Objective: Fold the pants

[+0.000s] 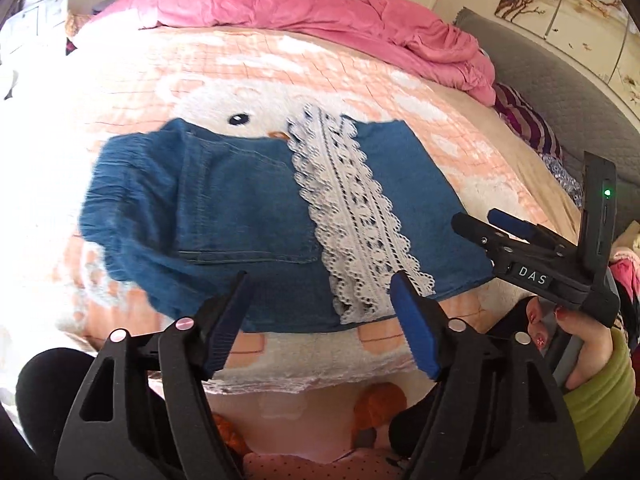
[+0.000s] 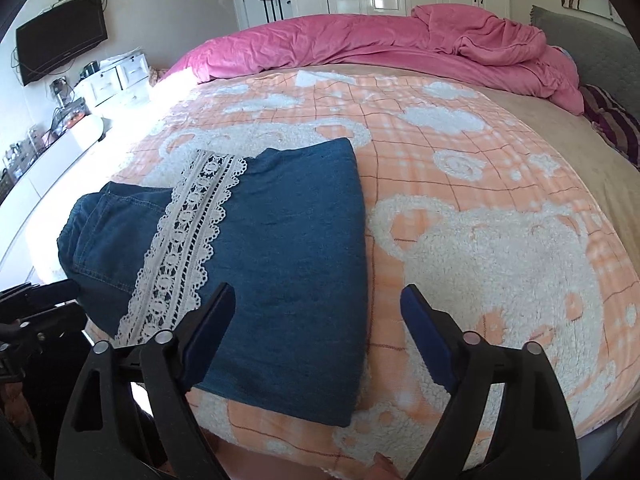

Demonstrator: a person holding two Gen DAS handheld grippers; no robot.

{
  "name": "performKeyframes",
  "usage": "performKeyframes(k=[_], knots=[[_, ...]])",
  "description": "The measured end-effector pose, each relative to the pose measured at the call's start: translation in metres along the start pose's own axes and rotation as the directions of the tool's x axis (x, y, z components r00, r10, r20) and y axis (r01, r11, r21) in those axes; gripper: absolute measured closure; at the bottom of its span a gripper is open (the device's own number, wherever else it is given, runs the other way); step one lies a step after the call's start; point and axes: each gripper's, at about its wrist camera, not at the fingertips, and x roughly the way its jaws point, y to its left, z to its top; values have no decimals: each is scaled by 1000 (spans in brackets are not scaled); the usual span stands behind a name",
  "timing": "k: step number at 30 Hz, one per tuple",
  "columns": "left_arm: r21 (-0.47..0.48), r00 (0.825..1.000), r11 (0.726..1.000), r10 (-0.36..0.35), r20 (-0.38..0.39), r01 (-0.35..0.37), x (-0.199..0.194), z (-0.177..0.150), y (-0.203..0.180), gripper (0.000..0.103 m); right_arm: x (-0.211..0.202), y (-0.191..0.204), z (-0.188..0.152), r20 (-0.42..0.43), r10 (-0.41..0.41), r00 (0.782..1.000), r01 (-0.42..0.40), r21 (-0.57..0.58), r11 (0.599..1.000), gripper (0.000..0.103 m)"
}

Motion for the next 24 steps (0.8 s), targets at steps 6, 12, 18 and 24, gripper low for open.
performKeyframes(k=[6, 12, 18, 24], knots=[[-46, 999, 999, 24, 36, -22, -23, -2, 27, 21, -11, 21, 11, 35, 18, 999, -17, -24, 1000, 10], [-69, 994, 995, 81, 76, -75, -45, 4, 54, 10, -4, 40, 32, 5, 38, 999, -38, -39, 999, 9], [-159, 989, 981, 124, 78, -110, -57, 3, 96, 10, 3, 77, 63, -16, 93, 996, -94, -95, 991, 7], [-261, 996, 963, 79, 31, -68, -47, -5, 124, 10, 19, 122, 93, -72, 150, 986, -160, -162, 974, 6]])
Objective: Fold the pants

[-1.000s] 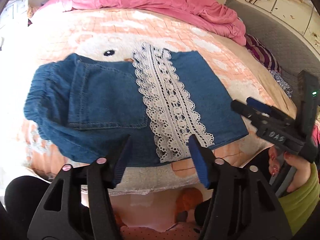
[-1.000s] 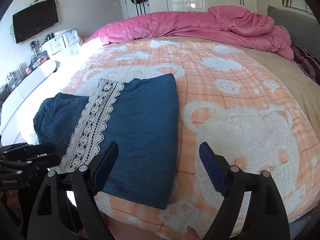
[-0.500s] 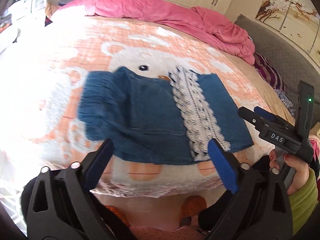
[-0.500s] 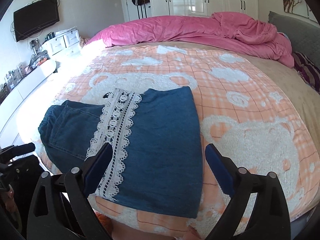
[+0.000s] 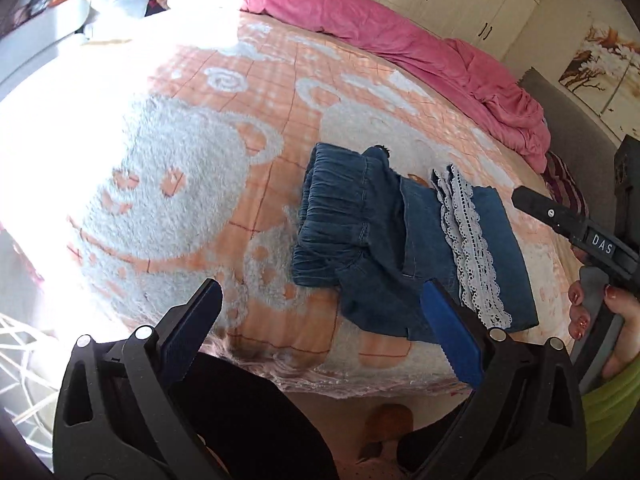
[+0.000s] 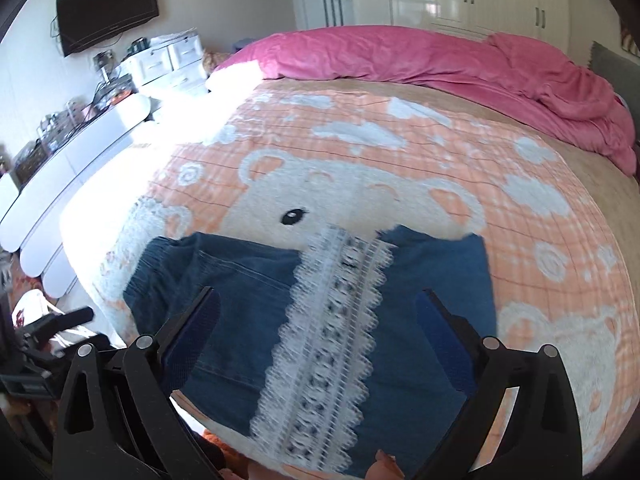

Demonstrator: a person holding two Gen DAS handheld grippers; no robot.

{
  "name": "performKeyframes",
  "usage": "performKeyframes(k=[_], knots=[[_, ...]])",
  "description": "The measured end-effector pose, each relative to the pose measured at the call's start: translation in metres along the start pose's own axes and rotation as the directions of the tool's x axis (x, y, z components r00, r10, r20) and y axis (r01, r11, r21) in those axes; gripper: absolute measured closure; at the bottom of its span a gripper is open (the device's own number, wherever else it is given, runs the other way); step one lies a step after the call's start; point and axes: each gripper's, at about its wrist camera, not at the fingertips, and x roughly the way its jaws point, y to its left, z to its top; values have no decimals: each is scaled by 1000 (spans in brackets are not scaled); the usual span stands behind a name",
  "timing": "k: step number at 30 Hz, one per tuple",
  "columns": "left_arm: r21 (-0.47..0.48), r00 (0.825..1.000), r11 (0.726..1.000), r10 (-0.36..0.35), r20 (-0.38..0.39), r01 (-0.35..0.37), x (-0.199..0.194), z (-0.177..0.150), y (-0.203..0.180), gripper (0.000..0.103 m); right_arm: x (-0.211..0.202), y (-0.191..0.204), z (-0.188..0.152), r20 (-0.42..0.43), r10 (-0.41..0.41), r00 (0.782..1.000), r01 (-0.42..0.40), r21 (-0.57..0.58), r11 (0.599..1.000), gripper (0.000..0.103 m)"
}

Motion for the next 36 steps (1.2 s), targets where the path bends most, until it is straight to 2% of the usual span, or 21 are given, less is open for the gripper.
performKeyframes(k=[4, 9, 11, 15, 17, 19, 21, 25, 27, 29, 30, 31, 33, 34, 36], knots=[[-64, 997, 996, -70, -27, 68, 13, -3, 9, 10, 18, 26, 18, -55, 92, 994, -95, -44, 995, 6], [-126, 991, 985, -123, -47, 116, 27, -6, 13, 10, 52, 53, 33, -145, 177, 973, -186, -52, 981, 5], [-142, 989, 982, -137, -58, 128, 33, -7, 14, 17, 69, 59, 38, -186, 193, 963, -203, -34, 979, 5], [-160, 981, 971, -188, -47, 178, 38, -7, 15, 21, 95, 66, 44, -252, 237, 938, -239, 23, 971, 5], [-176, 976, 964, -211, -46, 200, 41, -6, 16, 33, 105, 70, 47, -268, 269, 925, -266, 46, 963, 5], [-176, 975, 963, -215, -52, 203, 44, -6, 13, 41, 111, 74, 49, -281, 273, 920, -269, 53, 962, 5], [-157, 980, 971, -191, -63, 180, 47, -6, 8, 41, 117, 79, 49, -299, 278, 913, -275, 50, 960, 5], [-150, 979, 972, -192, -67, 181, 48, -8, 4, 44, 133, 96, 43, -365, 270, 891, -288, 5, 958, 5], [-158, 977, 969, -202, -66, 190, 48, -9, 5, 44, 145, 98, 38, -388, 234, 891, -261, -17, 965, 5], [-166, 976, 967, -206, -67, 193, 48, -9, 6, 44, 154, 96, 34, -388, 237, 891, -264, -16, 964, 6], [-166, 976, 967, -206, -67, 193, 47, -10, 6, 44, 156, 96, 32, -385, 241, 891, -269, -18, 963, 9], [-165, 976, 967, -205, -68, 192, 48, -9, 7, 44, 157, 96, 30, -383, 248, 890, -280, -28, 960, 23], [-163, 976, 967, -207, -69, 193, 47, -10, 7, 44, 153, 96, 28, -361, 278, 890, -312, -38, 949, 34], [-161, 976, 968, -207, -72, 193, 47, -10, 7, 43, 150, 94, 26, -347, 313, 884, -344, -29, 939, 47], [-146, 975, 970, -206, -80, 193, 53, -4, 4, 40, 143, 89, 26, -323, 345, 881, -369, -13, 929, 55]])
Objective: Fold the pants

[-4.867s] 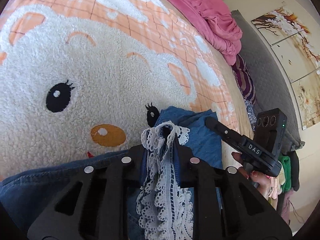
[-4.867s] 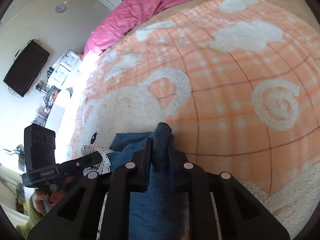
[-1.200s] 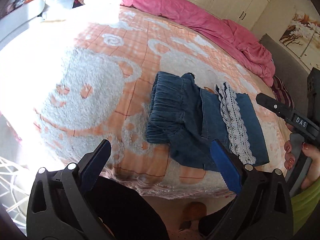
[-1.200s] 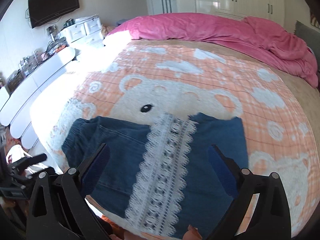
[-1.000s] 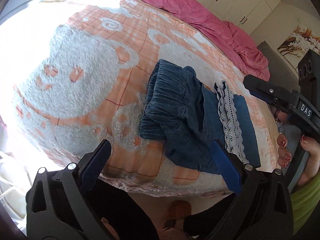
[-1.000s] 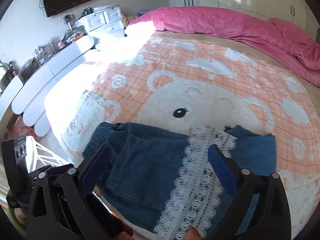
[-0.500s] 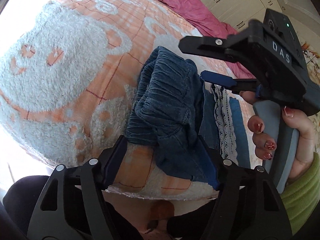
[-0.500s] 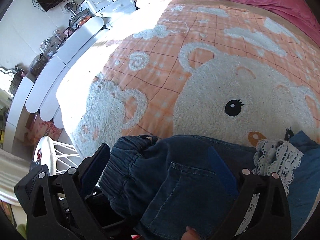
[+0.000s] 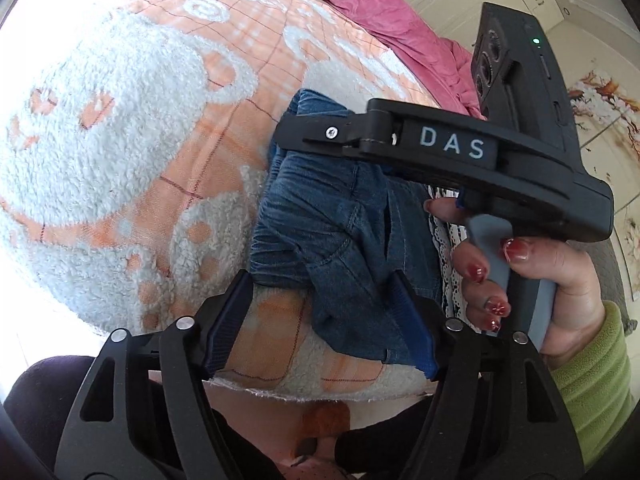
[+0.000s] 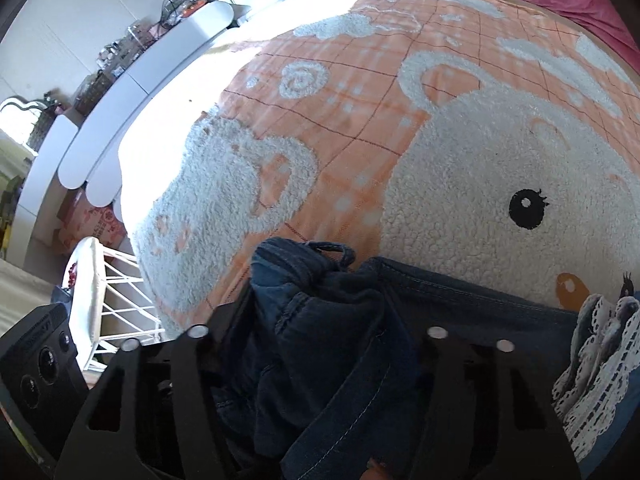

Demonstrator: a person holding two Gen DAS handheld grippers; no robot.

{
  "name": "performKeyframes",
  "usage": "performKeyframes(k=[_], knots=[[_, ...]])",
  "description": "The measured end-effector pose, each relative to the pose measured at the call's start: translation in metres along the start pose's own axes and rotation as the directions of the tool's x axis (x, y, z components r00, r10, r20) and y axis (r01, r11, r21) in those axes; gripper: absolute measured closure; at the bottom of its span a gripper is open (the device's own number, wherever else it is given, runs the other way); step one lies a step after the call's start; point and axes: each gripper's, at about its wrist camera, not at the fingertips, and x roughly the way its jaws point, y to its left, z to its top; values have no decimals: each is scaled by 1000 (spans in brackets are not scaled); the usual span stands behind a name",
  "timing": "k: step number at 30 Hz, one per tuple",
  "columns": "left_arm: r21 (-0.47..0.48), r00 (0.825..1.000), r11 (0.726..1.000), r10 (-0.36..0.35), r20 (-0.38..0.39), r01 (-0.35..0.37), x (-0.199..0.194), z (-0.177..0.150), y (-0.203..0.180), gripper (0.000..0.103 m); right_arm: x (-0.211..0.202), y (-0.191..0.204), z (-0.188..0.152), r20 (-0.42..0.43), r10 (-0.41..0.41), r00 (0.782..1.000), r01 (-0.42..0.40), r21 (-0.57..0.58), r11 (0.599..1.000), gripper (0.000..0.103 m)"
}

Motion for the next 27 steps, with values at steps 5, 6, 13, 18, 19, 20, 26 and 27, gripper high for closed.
performKeyframes(k=[5, 6, 13, 18, 19, 20, 26, 27], knots=[[1, 1000, 1000, -4, 5, 4, 0, 0, -3, 36, -31, -3, -11, 98, 87, 991, -86, -13, 996, 63], [3, 1000, 1000, -10, 7, 10, 0, -1, -4, 35, -37, -4, -12, 117, 103, 988, -103, -10, 995, 63], [72, 980, 978, -196, 20, 194, 8, -2, -32, 36, -88, -23, -28, 236, 202, 950, -208, -2, 978, 63], [201, 977, 960, -207, 51, 193, 13, -9, -80, 46, -122, -49, -40, 297, 197, 934, -211, 15, 977, 63], [221, 976, 956, -211, 59, 193, 12, -9, -90, 46, -131, -57, -43, 313, 190, 930, -207, 22, 978, 63], [233, 976, 954, -207, 63, 188, 12, -8, -100, 46, -136, -64, -43, 323, 190, 927, -210, 27, 977, 63], [271, 978, 953, -174, 116, 137, 27, -2, -148, 43, -170, -107, -56, 413, 163, 896, -210, 71, 975, 50], [289, 977, 947, -181, 113, 142, 31, -5, -154, 40, -176, -116, -61, 439, 154, 885, -214, 89, 973, 40]])
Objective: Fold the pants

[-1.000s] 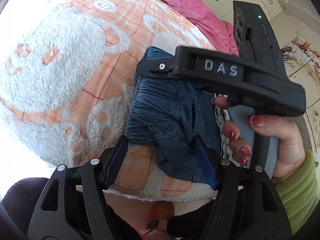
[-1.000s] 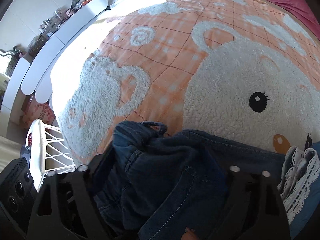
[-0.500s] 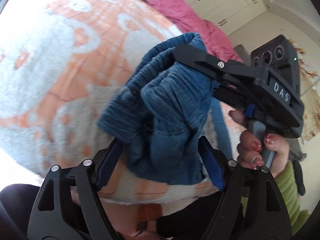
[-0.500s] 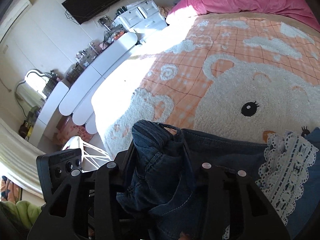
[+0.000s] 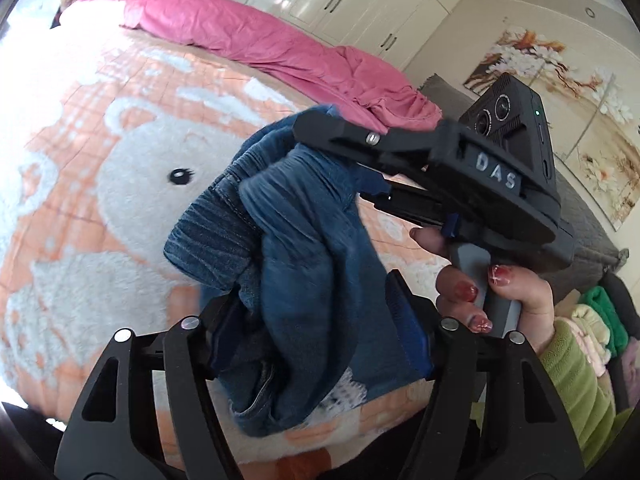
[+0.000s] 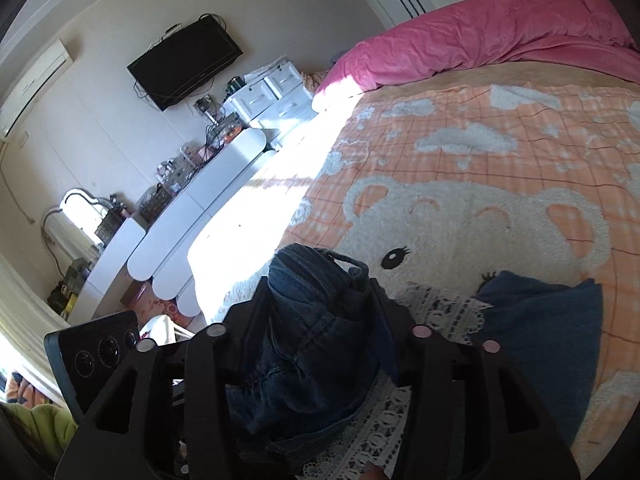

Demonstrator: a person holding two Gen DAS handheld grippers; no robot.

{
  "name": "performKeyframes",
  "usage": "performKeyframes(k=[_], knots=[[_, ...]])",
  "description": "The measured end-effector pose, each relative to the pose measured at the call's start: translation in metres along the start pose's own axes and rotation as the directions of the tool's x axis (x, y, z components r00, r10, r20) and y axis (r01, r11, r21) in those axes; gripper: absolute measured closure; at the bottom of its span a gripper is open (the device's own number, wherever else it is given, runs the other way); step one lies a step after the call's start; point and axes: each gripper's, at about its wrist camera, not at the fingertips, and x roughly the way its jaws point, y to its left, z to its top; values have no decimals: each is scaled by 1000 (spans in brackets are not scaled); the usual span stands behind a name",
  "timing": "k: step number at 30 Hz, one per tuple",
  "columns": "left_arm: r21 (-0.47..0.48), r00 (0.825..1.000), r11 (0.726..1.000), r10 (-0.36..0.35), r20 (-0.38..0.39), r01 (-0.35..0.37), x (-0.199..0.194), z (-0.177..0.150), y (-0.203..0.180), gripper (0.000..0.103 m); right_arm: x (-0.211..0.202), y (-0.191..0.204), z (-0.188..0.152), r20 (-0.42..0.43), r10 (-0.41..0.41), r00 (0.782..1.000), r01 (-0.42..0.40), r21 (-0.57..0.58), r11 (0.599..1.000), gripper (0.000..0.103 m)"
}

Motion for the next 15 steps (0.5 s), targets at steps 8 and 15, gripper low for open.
performKeyframes(k=[8, 15], knots=[[128, 979, 977, -152, -139, 170, 25, -31, -37, 38, -72, -70, -50, 118, -202, 972, 175, 202, 964, 30], [146, 999, 989, -34, -13, 35, 0, -24, -20, 38, -79, -46, -59, 114, -234, 966, 216, 147, 965, 30]])
